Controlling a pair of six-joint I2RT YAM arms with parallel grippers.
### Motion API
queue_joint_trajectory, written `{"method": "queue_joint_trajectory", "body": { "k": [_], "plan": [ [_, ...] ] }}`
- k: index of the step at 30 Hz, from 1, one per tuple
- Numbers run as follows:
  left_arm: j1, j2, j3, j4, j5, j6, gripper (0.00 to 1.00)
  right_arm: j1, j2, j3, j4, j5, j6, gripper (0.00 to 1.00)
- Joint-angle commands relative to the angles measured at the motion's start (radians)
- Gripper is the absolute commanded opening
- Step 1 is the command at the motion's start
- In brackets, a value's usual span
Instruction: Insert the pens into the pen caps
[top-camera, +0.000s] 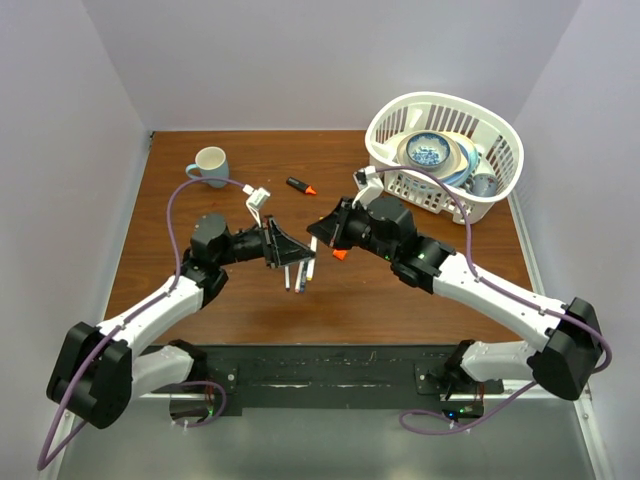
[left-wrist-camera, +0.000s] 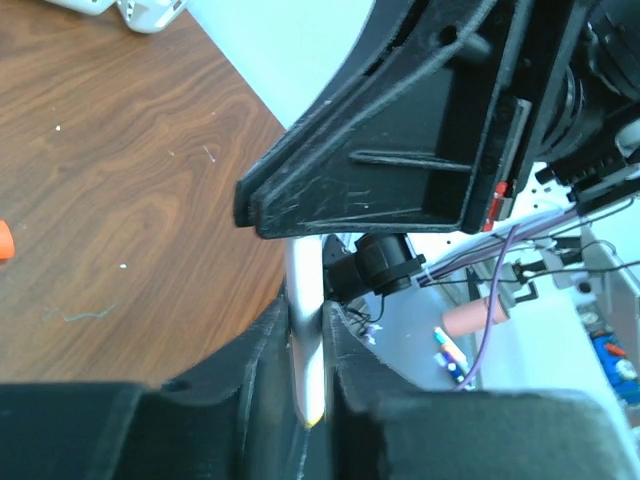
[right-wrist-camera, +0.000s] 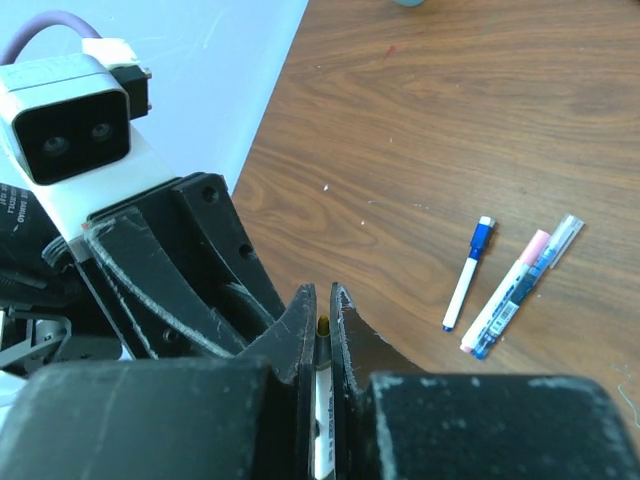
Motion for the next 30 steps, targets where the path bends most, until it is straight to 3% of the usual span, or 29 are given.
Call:
{"method": "queue_joint_trajectory", "body": {
  "k": [1, 5, 12, 15, 16, 18, 20, 21, 22, 25, 30],
  "plan": [
    [-0.016, -0.021, 0.010, 0.044, 0.048, 0.037, 0.38, 0.008, -0.005, 0.059, 0.028, -0.010, -0.004, 0.00],
    [-0.014, -0.031, -0.011, 0.033, 0.054, 0.048, 0.45, 0.008, -0.008, 0.076, 0.024, -0.010, -0.015, 0.00],
    [-0.014, -0.022, -0.008, 0.024, 0.057, 0.056, 0.41, 0.008, 0.003, 0.079, 0.033, -0.015, -0.013, 0.00],
    [-0.014, -0.020, -0.010, 0.027, 0.050, 0.053, 0.21, 0.008, 0.003, 0.087, 0.027, -0.021, -0.021, 0.00],
    [-0.016, -0.020, -0.010, 0.028, 0.048, 0.054, 0.02, 0.008, 0.001, 0.088, 0.025, -0.024, -0.022, 0.00],
    [-0.014, -0.029, -0.008, 0.028, 0.039, 0.048, 0.00, 0.008, -0.003, 0.090, 0.033, -0.047, -0.039, 0.00],
    [-0.014, -0.044, -0.004, 0.019, 0.025, 0.051, 0.00, 0.008, -0.005, 0.105, 0.019, -0.097, -0.076, 0.08],
    [-0.014, -0.061, 0.006, -0.027, 0.013, 0.077, 0.00, 0.008, -0.005, 0.114, 0.002, -0.105, -0.093, 0.25],
    [-0.014, -0.069, 0.016, -0.070, -0.005, 0.105, 0.00, 0.008, -0.009, 0.122, -0.011, -0.113, -0.108, 0.34],
    [-0.013, -0.084, 0.082, -0.287, -0.136, 0.249, 0.00, 0.008, -0.021, 0.156, -0.087, -0.116, -0.171, 0.50],
    [0.034, -0.080, 0.142, -0.444, -0.259, 0.303, 0.00, 0.005, -0.029, 0.182, -0.163, -0.049, -0.285, 0.45]
  ]
}}
